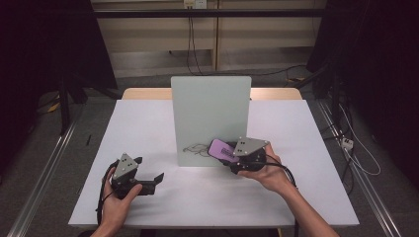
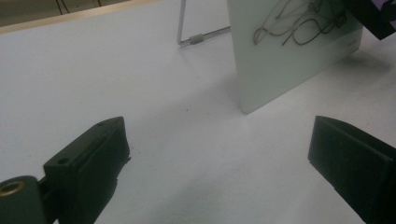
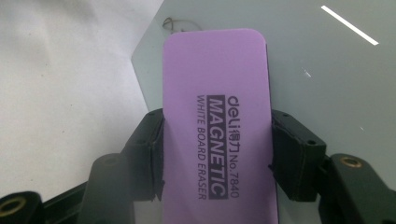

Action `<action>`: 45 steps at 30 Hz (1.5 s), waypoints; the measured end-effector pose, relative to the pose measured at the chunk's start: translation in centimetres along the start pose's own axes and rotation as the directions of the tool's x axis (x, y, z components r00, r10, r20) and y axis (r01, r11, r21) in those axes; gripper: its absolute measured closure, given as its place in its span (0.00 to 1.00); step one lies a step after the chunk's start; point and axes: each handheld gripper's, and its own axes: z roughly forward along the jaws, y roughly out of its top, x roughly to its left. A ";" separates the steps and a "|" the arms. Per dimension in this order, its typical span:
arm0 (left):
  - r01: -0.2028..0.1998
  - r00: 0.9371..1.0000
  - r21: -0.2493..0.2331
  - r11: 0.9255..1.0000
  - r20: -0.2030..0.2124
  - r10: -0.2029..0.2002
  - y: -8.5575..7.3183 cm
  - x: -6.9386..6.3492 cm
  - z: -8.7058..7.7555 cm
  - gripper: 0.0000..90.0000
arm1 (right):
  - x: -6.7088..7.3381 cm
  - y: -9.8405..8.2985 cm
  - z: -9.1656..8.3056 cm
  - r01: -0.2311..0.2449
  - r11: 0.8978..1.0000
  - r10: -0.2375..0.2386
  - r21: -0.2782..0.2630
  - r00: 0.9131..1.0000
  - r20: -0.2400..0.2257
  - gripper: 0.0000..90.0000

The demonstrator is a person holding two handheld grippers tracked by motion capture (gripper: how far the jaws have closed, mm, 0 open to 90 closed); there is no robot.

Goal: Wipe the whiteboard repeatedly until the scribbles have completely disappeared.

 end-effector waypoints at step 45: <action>-0.010 1.000 0.004 1.000 0.013 0.010 0.0 -0.1 0.1 0.05 | -0.9 0.2 -1.0 -0.016 0.998 0.019 -0.053 0.999 0.048 0.46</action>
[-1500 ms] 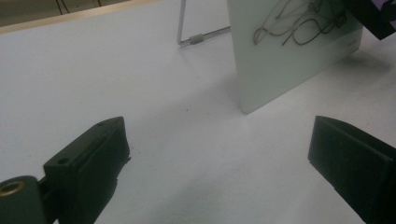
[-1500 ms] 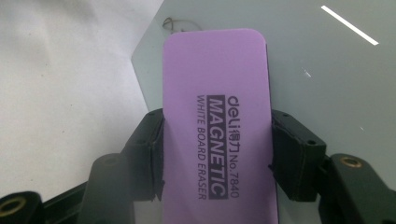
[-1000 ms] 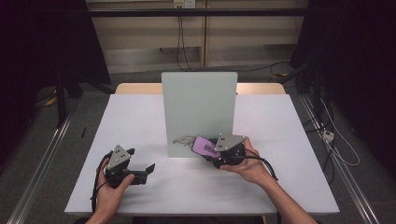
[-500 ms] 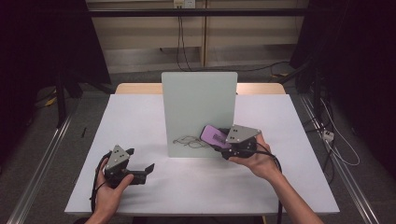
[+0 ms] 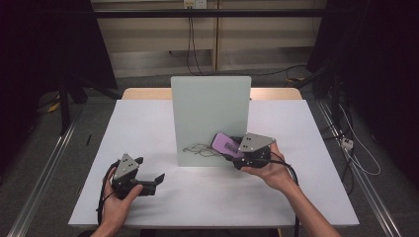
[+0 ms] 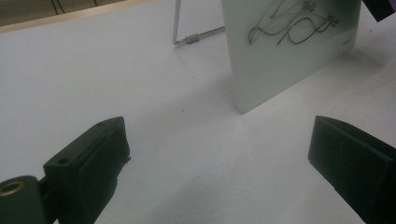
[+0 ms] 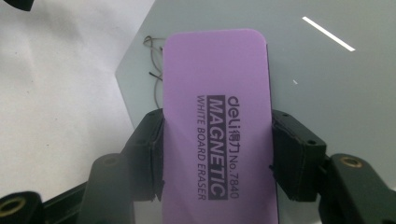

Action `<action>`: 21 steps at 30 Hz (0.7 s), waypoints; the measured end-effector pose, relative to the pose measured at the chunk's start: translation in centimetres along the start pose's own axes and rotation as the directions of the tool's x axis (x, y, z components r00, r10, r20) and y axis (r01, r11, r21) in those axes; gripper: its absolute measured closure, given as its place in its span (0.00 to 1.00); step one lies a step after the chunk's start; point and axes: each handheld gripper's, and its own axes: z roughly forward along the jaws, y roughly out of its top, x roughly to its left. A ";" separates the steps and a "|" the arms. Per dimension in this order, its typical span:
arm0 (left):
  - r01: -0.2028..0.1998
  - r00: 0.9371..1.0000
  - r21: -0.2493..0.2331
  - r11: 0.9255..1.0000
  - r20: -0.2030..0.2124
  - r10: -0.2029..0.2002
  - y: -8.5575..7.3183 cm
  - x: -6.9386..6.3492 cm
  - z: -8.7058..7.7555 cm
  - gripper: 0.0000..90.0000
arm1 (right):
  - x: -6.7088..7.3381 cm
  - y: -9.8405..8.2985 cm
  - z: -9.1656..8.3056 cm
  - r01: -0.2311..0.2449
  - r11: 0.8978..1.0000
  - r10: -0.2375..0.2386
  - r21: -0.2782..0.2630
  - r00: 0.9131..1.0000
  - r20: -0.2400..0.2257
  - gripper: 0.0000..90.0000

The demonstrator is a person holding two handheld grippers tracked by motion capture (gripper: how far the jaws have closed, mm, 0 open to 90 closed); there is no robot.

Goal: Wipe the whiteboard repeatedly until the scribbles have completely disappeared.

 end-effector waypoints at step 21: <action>0.001 1.000 0.008 1.000 0.012 -0.001 -0.1 0.1 0.1 0.06 | 2.6 -0.6 3.2 0.011 0.998 -0.007 0.056 0.997 -0.082 0.46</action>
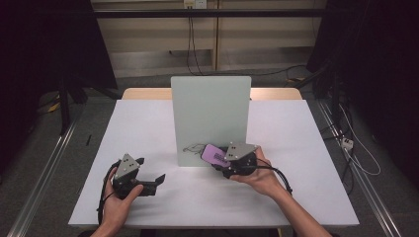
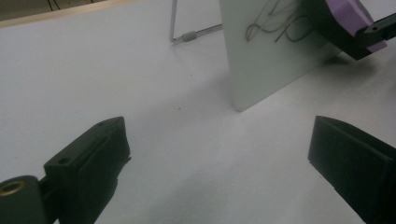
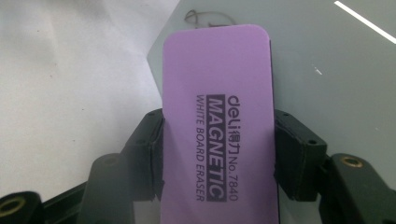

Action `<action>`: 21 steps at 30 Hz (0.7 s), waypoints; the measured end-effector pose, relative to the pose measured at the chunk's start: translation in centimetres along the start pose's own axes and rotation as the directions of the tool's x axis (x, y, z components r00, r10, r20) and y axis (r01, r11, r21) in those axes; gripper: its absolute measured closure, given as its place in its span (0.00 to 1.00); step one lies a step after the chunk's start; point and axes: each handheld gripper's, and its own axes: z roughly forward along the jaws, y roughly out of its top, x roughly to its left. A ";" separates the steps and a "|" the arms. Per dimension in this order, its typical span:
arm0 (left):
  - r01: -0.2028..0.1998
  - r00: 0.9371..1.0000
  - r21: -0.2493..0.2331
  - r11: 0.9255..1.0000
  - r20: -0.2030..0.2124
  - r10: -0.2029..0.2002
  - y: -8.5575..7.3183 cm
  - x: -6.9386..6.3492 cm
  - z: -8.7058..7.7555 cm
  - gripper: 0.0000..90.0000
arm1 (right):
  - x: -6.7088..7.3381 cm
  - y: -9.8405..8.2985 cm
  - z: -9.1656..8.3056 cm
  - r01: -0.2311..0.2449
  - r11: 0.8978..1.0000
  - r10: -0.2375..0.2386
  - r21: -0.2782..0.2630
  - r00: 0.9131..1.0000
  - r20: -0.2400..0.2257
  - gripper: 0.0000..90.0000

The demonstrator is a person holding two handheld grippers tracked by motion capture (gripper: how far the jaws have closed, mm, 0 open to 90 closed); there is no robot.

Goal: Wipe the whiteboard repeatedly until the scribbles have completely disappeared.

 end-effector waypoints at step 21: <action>-0.005 1.000 -0.003 1.000 -0.003 0.005 0.0 -0.1 -0.2 0.06 | 0.0 0.6 0.0 0.013 1.000 -0.013 -0.001 1.000 0.011 0.46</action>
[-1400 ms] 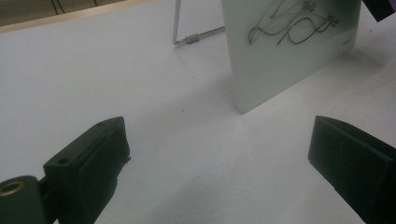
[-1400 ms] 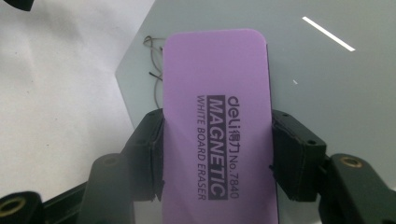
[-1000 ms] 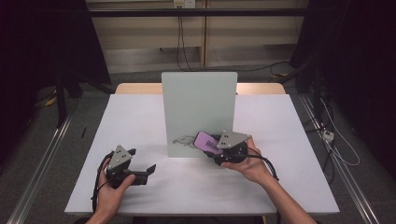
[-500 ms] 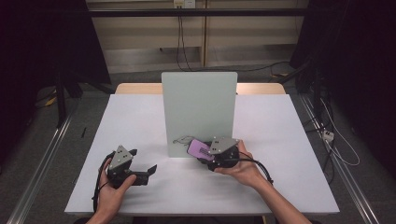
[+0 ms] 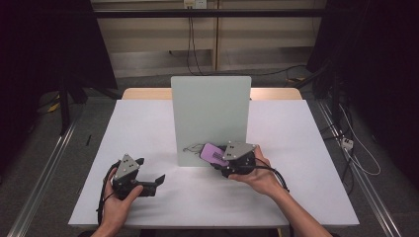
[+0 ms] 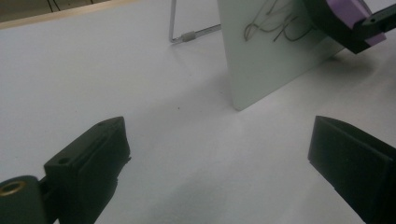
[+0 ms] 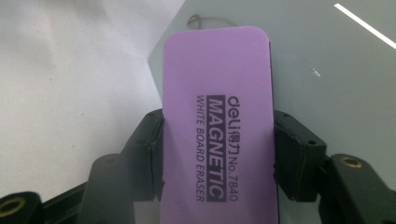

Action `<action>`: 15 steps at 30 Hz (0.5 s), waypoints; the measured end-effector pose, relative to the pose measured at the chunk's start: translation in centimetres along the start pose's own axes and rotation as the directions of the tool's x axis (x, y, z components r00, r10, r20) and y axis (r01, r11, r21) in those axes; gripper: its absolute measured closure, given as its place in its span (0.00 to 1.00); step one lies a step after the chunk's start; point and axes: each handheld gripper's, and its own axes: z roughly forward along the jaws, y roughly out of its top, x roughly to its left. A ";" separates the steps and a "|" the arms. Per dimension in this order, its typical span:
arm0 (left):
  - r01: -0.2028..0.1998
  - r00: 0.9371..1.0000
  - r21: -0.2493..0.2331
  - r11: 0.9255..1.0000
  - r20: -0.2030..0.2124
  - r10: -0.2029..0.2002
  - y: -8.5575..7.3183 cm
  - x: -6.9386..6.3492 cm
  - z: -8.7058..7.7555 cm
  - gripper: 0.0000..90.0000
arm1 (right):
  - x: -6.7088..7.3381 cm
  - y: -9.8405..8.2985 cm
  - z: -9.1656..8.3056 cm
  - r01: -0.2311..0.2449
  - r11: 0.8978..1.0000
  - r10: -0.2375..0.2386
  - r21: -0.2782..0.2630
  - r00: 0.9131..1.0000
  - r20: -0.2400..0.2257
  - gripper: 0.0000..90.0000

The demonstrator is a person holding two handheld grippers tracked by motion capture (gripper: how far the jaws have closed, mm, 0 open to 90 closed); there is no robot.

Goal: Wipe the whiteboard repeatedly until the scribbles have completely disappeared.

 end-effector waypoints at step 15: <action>-0.007 1.000 0.002 1.000 0.001 0.007 0.1 -0.2 0.2 0.06 | -2.2 1.3 -2.7 -0.004 0.998 0.010 -0.055 0.995 0.102 0.46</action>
